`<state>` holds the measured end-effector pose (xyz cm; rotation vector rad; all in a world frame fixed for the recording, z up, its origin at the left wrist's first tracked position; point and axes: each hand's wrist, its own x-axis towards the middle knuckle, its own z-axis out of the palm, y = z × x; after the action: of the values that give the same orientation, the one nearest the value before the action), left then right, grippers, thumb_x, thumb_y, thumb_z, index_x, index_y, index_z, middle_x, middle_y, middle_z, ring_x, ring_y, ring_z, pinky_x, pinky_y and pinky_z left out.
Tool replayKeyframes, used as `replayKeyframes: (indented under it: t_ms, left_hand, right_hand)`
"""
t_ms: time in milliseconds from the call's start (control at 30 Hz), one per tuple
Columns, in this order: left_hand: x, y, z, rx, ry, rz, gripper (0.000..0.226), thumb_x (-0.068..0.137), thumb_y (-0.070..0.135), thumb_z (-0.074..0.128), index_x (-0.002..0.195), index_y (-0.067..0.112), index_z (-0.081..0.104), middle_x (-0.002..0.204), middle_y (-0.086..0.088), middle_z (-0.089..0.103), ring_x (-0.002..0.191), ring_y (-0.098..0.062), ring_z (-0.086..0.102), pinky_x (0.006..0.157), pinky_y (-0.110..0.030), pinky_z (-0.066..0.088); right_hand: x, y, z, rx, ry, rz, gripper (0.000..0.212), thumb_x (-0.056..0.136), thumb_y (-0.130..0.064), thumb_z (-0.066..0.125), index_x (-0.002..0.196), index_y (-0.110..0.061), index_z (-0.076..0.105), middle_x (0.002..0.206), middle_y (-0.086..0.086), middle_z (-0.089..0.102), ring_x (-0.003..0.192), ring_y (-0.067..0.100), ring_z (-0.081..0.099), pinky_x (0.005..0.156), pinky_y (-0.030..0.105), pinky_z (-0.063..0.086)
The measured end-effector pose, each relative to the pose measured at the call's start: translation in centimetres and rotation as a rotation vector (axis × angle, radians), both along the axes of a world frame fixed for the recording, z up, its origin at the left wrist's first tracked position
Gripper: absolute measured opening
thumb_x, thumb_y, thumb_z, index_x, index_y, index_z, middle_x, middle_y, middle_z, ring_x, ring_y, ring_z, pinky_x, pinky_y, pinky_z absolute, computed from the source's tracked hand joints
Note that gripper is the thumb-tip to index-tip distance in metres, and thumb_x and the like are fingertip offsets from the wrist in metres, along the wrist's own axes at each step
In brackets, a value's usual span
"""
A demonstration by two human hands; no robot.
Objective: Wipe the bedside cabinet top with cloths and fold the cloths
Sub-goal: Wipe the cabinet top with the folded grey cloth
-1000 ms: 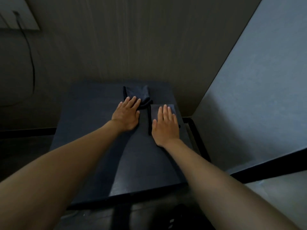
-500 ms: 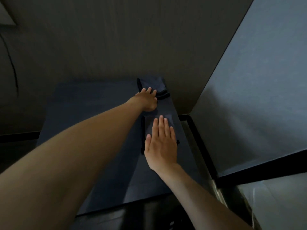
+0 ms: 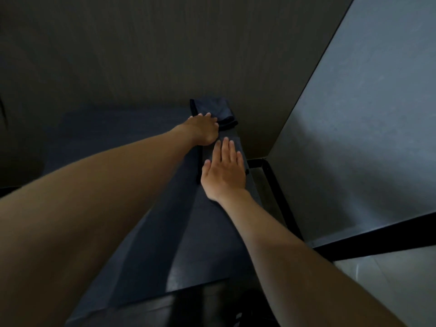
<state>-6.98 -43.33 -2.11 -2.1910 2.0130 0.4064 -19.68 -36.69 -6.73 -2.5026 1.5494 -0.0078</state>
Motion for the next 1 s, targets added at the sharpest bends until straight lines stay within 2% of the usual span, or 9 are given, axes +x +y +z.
replayKeyframes:
  t_ms: [267,367,467,567,767,1000]
  left_hand:
    - [1.0,1.5,-1.2,-0.171,0.157,0.039,0.049,0.103,0.027,0.032,0.151,0.014,0.032,0.159,-0.008,0.024,0.146,-0.03,0.022,0.115,-0.04,0.023]
    - [1.4,2.4,-1.9,-0.296,0.282,0.075,0.044,0.097,0.025,0.046,0.139,0.015,0.044,0.145,-0.008,0.044,0.132,-0.03,0.043,0.105,-0.044,0.04]
    - [0.9,4.5,-3.0,-0.481,0.205,0.081,0.033,0.094,0.027,0.052,0.125,0.015,0.05,0.129,-0.006,0.052,0.116,-0.026,0.049,0.09,-0.044,0.048]
    - [0.5,6.6,-4.1,-0.567,0.097,0.063,0.028,0.098,0.031,0.047,0.12,0.016,0.056,0.126,-0.003,0.052,0.113,-0.024,0.047,0.086,-0.039,0.048]
    - [-2.6,10.1,-4.2,-0.53,-0.017,0.106,0.032,0.099,0.025,0.044,0.129,0.02,0.055,0.131,0.003,0.051,0.118,-0.021,0.046,0.088,-0.035,0.043]
    - [-6.8,16.3,-3.9,-0.547,-0.08,0.135,0.037,0.094,0.031,0.046,0.129,0.023,0.051,0.125,0.004,0.052,0.117,-0.017,0.048,0.101,-0.033,0.035]
  right_hand:
    - [0.6,-2.4,0.4,0.035,0.046,0.015,0.063,0.104,-0.038,0.014,0.155,-0.008,-0.008,0.163,0.011,-0.015,0.15,0.023,-0.014,0.123,0.041,-0.004]
    - [0.5,-2.4,0.3,0.031,0.041,0.018,0.063,0.104,-0.037,0.014,0.155,-0.008,-0.008,0.163,0.01,-0.015,0.15,0.023,-0.014,0.123,0.042,-0.003]
    - [0.5,-2.5,0.4,0.059,0.039,0.024,0.062,0.104,-0.036,0.014,0.155,-0.009,-0.008,0.163,0.01,-0.015,0.15,0.023,-0.014,0.123,0.041,-0.003]
    - [0.4,-2.5,0.9,0.085,0.029,0.025,0.062,0.104,-0.036,0.015,0.155,-0.01,-0.007,0.163,0.009,-0.014,0.15,0.023,-0.013,0.123,0.04,-0.002]
    - [-0.6,0.7,0.6,0.058,0.043,-0.004,0.062,0.104,-0.036,0.015,0.155,-0.01,-0.008,0.163,0.009,-0.016,0.15,0.023,-0.014,0.122,0.04,-0.003]
    - [-4.2,6.2,0.5,0.04,0.034,0.006,0.061,0.104,-0.036,0.014,0.155,-0.01,-0.008,0.163,0.009,-0.016,0.15,0.02,-0.014,0.122,0.04,-0.003]
